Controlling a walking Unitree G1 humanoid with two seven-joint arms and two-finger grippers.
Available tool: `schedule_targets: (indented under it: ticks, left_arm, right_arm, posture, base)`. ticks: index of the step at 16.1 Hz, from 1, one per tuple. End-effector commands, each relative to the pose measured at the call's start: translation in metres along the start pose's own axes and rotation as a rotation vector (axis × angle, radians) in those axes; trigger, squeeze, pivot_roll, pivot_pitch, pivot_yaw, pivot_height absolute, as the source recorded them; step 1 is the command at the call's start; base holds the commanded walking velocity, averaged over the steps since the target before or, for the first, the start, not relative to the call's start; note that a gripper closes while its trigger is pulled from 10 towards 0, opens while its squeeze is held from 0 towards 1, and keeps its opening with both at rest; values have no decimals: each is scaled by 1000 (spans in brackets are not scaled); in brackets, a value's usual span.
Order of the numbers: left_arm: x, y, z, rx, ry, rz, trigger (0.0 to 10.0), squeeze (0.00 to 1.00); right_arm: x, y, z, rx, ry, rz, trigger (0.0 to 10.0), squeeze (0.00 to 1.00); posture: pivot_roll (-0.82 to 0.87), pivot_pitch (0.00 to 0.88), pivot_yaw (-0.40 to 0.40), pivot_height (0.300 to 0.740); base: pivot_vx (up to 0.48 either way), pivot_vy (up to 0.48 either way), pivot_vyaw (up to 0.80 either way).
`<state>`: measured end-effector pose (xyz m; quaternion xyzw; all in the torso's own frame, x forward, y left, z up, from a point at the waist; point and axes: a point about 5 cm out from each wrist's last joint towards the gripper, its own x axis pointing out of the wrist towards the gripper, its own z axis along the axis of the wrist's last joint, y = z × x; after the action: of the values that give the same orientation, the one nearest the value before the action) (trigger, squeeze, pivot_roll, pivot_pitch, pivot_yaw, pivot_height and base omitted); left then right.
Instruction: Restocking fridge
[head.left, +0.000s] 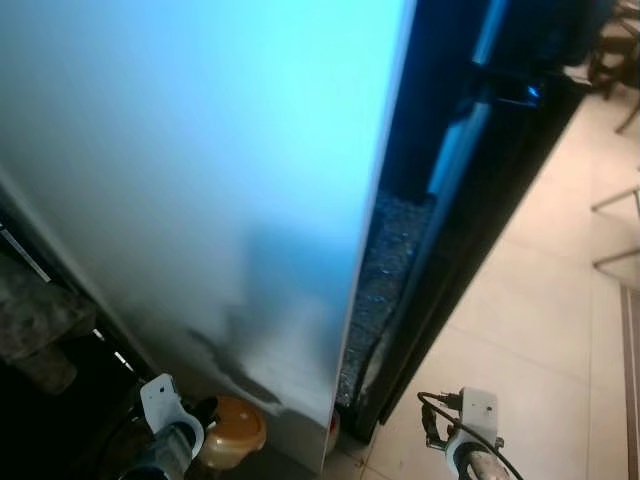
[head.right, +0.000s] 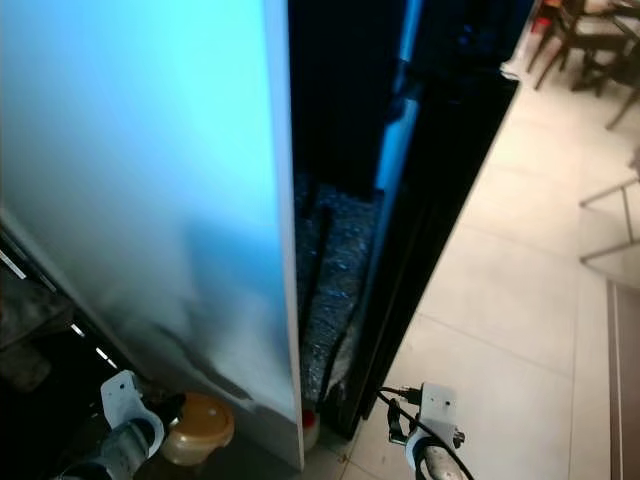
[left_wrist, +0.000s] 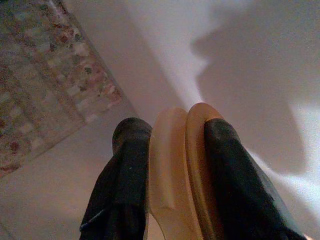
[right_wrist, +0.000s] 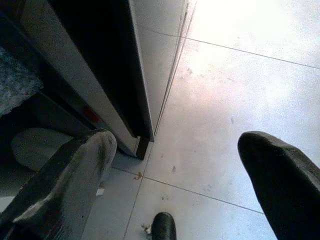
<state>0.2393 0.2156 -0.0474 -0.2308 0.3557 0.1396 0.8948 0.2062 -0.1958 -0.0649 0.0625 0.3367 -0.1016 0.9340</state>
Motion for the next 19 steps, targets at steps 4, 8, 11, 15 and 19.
schedule_targets:
  ticks: [4, 8, 11, 15, 19]
  left_arm:
    - [-6, 17, -22, 31, 49, 59, 10000, 0]
    - [-13, 26, -44, 29, 81, 100, 10000, 0]
    - [-19, 31, -59, 26, 94, 109, 10000, 0]
    - [-25, 42, -68, 37, 97, 137, 10000, 0]
    - [-28, 52, -69, 49, 93, 151, 10000, 0]
  right_arm:
    - [-10, -9, -13, 26, -49, -21, 10000, 0]
    - [-20, -18, -27, 0, -59, -29, 10000, 0]
    - [-27, -22, -35, -77, -67, 13, 10000, 0]
    - [-23, -21, 56, -251, -529, 81, 10000, 0]
    - [-34, -6, 69, -422, -596, 74, 10000, 0]
  posture:
    - [53, 48, 49, 740]
    - [54, 25, 30, 740]
    - [55, 10, 12, 740]
    - [36, 15, 17, 740]
    - [46, 21, 26, 740]
  base:
    - [0, 0, 0]
    - [0, 0, 0]
    - [0, 0, 0]
    - [0, 0, 0]
    - [0, 0, 0]
